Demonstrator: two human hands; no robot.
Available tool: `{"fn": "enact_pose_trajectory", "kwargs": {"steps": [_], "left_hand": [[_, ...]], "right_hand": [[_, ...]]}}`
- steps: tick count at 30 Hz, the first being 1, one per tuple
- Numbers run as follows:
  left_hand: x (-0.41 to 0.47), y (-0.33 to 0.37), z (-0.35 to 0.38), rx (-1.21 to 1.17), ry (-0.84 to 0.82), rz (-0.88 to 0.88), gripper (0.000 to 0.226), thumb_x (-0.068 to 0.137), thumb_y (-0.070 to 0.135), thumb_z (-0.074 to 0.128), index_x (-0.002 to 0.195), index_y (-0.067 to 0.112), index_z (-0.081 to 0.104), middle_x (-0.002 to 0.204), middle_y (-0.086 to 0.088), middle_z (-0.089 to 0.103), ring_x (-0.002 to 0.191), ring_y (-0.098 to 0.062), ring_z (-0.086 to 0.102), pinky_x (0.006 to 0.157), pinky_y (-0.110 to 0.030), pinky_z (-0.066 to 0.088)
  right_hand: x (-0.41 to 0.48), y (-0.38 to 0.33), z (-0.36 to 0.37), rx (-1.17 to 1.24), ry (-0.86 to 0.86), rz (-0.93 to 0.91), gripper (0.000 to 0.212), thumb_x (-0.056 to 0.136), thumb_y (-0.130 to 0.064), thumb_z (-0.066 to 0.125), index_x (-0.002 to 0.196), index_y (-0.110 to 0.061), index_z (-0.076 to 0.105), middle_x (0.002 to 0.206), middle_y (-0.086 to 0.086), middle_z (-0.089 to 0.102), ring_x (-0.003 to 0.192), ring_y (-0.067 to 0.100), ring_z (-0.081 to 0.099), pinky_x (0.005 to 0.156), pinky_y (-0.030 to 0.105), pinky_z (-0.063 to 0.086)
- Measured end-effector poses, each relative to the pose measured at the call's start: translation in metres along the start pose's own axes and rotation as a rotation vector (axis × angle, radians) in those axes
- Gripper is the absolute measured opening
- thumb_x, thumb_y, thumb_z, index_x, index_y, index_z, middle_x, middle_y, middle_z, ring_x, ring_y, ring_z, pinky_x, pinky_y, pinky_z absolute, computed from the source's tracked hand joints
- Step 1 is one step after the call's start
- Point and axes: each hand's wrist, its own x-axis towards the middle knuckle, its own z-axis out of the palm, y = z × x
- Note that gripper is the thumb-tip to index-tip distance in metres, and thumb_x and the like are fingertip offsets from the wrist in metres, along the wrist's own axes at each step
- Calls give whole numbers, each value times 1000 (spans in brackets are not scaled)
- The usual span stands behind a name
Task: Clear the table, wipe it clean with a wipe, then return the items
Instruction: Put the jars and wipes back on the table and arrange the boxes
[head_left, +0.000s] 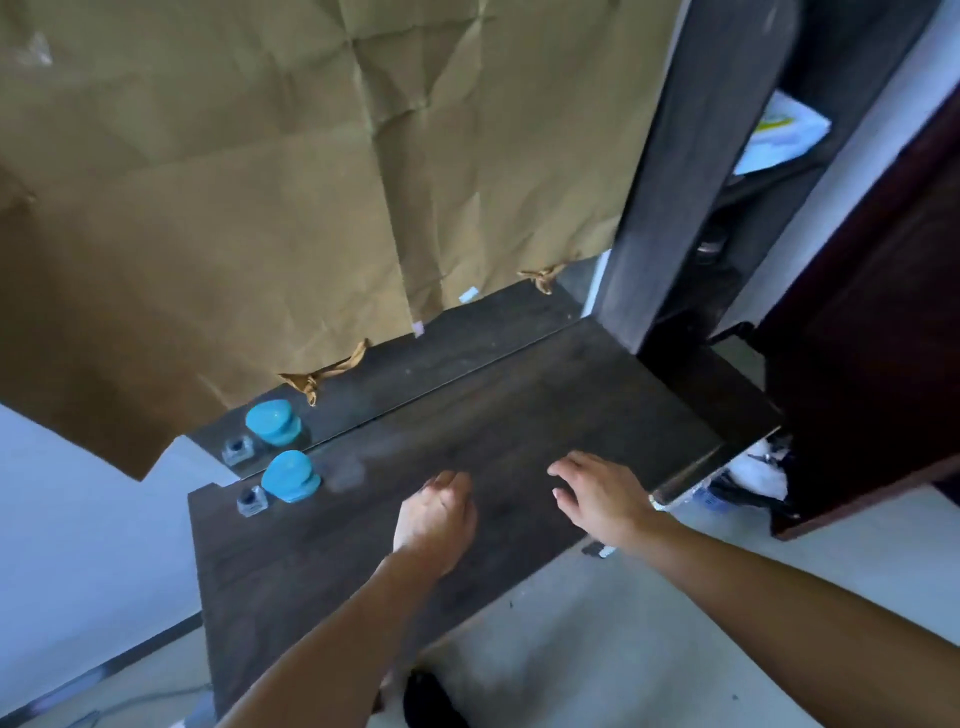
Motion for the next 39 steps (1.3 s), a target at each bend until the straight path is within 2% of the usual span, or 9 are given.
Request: {"fn": "enact_pose_trajectory", "kwargs": {"steps": [9,17,20,24,29,35,39], "left_hand": [[36,163,41,-21,-48,240,22,91,26,46,108,19,58,109,1,60,99,-23,57,75,-31,45],[125,244,59,-11,-36,406,23,94,28,42,110,20,56,104,2,58,93,-19,58,69,-26,36],[174,268,70,-8,-45,432,22,93,28,42,107,20,57,103,2,59,91,-19,58,71,-27,41],[233,297,78,-30,-72,437,21,93,25,44,108,18,57,100,1,58,87,-20,60,75,-35,52],[300,322,85,7,-105,412,21,93,24,44,109,17,56,105,-1,56,91,-21,58,71,-32,48],[362,348,112,80,-92,301,32,91,23,48,122,14,51,124,-7,45,113,-24,47,89,-34,47],[398,363,131,167,-20,154,45,87,25,53,129,11,44,135,-14,37,122,-32,38,102,-40,38]], "right_hand": [[-86,142,-68,14,143,213,31,91,-26,54,119,-16,59,110,3,60,102,24,60,79,36,50],[-80,242,-100,-30,170,314,33,94,-31,48,124,-20,54,115,-2,58,102,16,58,81,30,49],[-58,278,-109,-37,158,358,33,95,-32,47,126,-21,52,119,-1,57,107,16,57,86,31,48],[-29,316,-122,-44,119,393,36,96,-32,44,130,-22,48,126,-1,55,109,17,57,89,33,49],[3,358,-137,-31,132,410,36,96,-35,44,131,-24,48,126,-2,54,105,18,59,86,32,49],[36,417,-140,-3,97,363,36,97,-35,44,130,-23,48,121,0,57,102,19,60,81,31,46],[65,463,-133,53,87,264,33,94,-32,49,125,-20,54,111,2,60,96,22,61,77,31,46]]}}
